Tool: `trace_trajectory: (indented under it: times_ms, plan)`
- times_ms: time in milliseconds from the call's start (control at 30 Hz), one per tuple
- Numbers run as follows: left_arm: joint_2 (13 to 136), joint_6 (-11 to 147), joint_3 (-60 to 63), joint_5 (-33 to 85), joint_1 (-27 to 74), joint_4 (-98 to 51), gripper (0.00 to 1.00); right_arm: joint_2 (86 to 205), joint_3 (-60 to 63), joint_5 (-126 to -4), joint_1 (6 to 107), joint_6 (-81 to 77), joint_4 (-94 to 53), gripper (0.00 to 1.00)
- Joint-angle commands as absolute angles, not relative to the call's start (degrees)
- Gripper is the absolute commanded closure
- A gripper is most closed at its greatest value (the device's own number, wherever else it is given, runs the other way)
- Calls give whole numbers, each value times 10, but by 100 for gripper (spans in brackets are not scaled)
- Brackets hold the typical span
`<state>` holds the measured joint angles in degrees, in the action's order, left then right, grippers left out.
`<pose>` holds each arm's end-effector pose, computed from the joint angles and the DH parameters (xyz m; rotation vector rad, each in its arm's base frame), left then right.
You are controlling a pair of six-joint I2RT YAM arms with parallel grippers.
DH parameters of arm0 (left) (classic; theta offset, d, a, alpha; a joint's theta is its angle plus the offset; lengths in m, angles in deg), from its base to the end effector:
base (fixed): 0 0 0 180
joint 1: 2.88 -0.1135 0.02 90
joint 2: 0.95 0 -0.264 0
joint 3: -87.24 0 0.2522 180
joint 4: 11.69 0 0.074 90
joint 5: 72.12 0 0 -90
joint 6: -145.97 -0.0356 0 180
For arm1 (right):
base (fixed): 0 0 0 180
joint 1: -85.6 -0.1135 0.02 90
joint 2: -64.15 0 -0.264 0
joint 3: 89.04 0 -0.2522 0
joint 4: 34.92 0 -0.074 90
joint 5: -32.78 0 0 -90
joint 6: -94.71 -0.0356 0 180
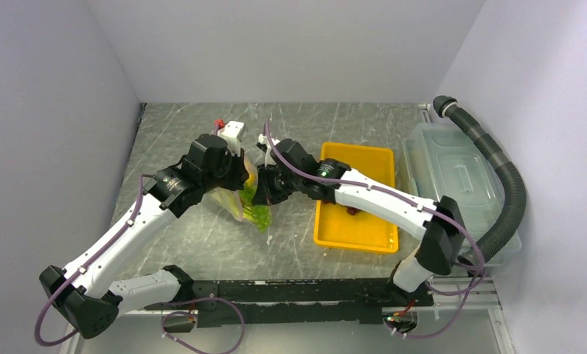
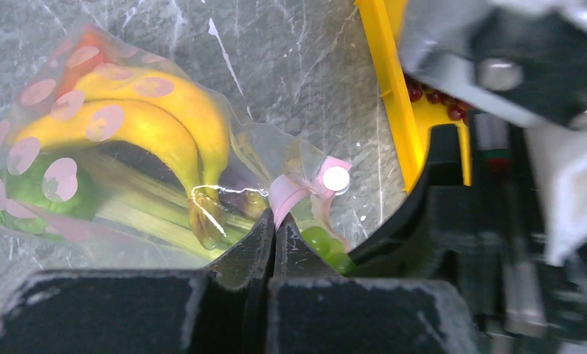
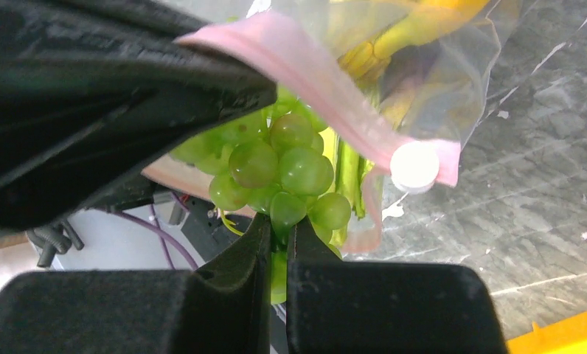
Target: Place the food in the zip-top bag and seal the zipper
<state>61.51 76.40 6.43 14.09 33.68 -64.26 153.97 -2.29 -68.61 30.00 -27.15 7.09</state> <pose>0.1844 -0.1338 0.3654 0.2716 2.1928 -0.4936 0.1954 0.2978 0.3247 -0.6168 2.3646 0.9883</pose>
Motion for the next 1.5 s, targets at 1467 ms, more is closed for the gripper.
trace_trajectory:
  times_ms: [1467]
  plan:
    - [612, 770, 54, 182, 323, -610, 100, 1690, -25, -570, 303, -529, -209, 100]
